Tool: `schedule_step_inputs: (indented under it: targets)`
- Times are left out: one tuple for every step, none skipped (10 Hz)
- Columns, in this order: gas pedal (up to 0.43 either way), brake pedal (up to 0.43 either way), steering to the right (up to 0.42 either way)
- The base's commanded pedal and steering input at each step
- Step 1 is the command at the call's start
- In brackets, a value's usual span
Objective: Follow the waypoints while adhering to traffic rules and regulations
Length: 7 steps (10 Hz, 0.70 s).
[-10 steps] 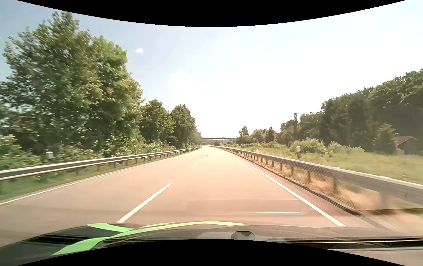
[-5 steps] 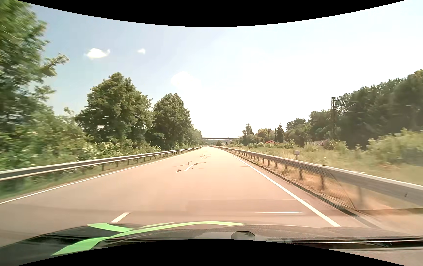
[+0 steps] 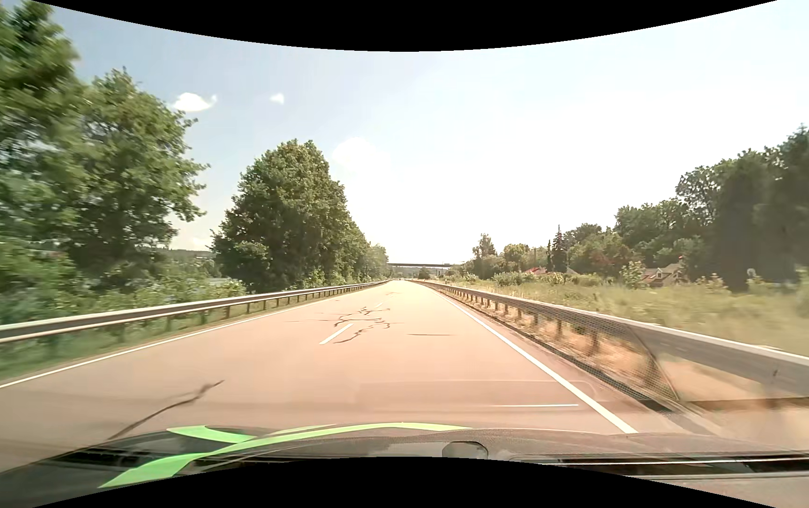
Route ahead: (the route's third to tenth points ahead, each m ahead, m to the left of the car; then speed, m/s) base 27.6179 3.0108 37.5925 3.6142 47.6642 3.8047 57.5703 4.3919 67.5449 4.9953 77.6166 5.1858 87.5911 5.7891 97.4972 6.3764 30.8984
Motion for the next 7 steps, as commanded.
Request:
schedule_step_inputs:
  targets:
    - [0.358, 0.0, -0.009]
    - [0.358, 0.0, -0.009]
    - [0.358, 0.0, -0.009]
    - [0.358, 0.0, -0.01]
    - [0.358, 0.0, -0.009]
    - [0.358, 0.0, -0.01]
    - [0.358, 0.0, -0.009]
